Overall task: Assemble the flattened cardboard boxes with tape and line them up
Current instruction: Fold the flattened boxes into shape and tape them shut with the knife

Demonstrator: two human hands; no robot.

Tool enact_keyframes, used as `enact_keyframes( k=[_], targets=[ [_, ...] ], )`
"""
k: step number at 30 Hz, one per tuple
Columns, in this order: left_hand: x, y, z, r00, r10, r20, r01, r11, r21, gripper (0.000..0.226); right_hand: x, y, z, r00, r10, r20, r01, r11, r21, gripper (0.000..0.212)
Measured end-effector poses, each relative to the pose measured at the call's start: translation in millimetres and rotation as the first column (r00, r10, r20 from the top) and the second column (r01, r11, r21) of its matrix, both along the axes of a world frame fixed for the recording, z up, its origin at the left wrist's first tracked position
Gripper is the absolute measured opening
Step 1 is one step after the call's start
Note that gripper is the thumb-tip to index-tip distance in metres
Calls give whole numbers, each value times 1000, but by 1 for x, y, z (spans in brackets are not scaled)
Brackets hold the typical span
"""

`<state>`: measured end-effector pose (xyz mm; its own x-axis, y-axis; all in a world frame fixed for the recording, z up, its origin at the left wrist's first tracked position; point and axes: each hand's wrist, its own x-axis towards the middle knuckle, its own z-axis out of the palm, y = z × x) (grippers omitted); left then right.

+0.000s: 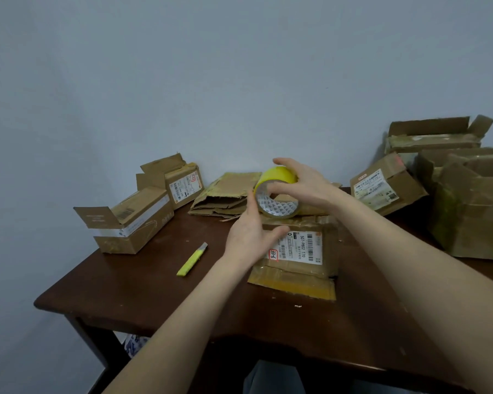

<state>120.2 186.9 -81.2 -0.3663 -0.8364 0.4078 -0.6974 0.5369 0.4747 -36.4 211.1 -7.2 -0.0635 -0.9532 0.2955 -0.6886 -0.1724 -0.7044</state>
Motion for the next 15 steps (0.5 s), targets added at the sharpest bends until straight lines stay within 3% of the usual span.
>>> enact_keyframes(
  k=[2,4,9,15],
  targets=[
    [3,-6,-8,999,17,48,-14,998,-59,100,-10,4,-9,986,-27,162,24,1000,17,59],
    [6,-10,-9,998,18,65,-11,994,-105,92,-16,7,-13,975,-53,215,54,999,2,47],
    [11,-13,-10,985,-63,162,99,970,-222,55,-27,8,4,992,-41,119,49,997,-64,38],
    [9,-13,-9,975,-67,212,125,954,-273,51,-54,26,20,985,-110,-131,107,994,-29,50]
  ],
)
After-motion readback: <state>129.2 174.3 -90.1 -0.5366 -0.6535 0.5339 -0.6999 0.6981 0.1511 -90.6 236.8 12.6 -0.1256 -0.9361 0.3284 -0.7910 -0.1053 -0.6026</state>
